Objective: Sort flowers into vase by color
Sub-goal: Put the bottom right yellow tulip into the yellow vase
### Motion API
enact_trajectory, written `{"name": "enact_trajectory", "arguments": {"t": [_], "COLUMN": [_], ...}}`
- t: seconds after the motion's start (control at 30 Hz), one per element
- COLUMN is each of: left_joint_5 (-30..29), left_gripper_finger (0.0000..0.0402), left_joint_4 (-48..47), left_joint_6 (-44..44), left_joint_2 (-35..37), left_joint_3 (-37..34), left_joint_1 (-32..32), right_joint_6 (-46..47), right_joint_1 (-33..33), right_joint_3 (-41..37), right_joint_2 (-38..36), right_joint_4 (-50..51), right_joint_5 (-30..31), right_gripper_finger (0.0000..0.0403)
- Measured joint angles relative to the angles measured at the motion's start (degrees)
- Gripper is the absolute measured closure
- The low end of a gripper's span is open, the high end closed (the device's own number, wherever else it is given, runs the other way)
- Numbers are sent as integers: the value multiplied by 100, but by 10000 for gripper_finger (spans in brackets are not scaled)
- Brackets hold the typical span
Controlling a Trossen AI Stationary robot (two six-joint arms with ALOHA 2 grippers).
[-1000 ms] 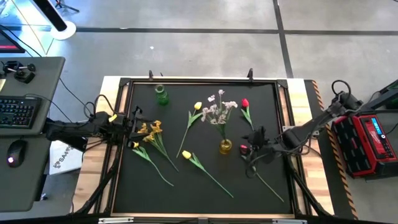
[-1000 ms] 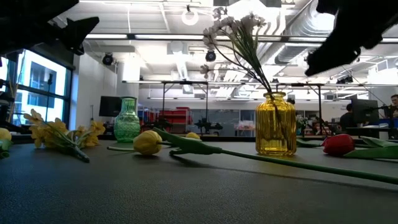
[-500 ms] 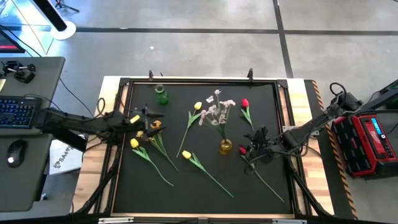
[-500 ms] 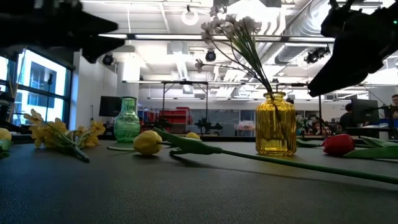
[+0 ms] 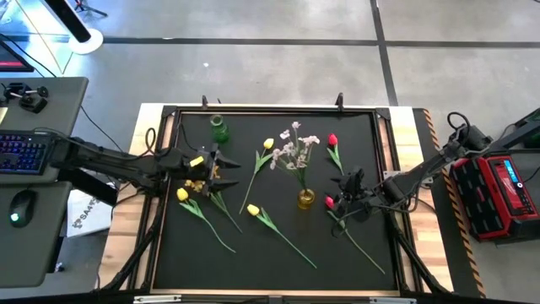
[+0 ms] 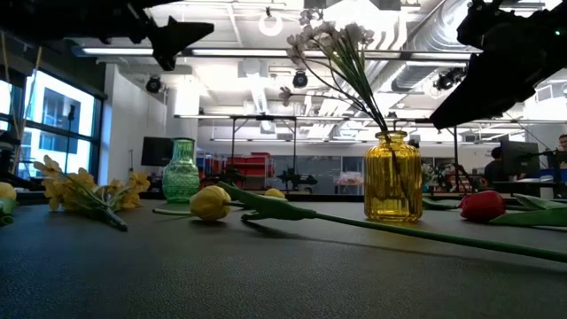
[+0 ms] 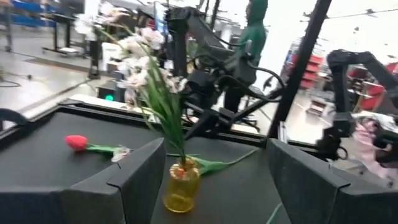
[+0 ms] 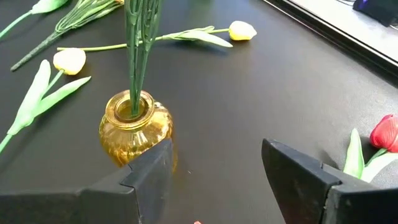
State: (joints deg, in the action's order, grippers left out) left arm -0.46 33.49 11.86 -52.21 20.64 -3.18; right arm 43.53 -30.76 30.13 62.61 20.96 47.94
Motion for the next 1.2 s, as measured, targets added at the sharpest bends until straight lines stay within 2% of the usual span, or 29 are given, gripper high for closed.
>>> {"name": "enact_trajectory", "arguments": {"t": [0.1,0.17,0.43,0.57,0.8,1.13,1.2], "left_joint_5": [-226,-590,-3272,-4134,-4475,-4630,-4670], "left_gripper_finger": [136,136,136,136,136,136,136], "left_joint_4": [280,265,-572,-1111,-1692,-1825,-2079], "left_joint_6": [12,69,101,395,1048,1177,1255], "left_joint_2": [-137,-186,-301,-301,-302,-389,-516], "left_joint_3": [9,9,9,9,9,16,158], "left_joint_1": [0,0,-140,-149,-149,-144,-144], "right_joint_6": [-6,-7,-9,-9,-7,-7,-7], "right_joint_1": [0,0,0,0,0,0,0], "right_joint_3": [0,-2,-4,-4,-4,-4,-4], "right_joint_2": [0,2,2,2,2,2,2], "right_joint_4": [-29,-29,-92,-229,-289,-287,-288], "right_joint_5": [1,15,34,118,162,162,162], "right_gripper_finger": [167,167,167,167,167,167,167]}}
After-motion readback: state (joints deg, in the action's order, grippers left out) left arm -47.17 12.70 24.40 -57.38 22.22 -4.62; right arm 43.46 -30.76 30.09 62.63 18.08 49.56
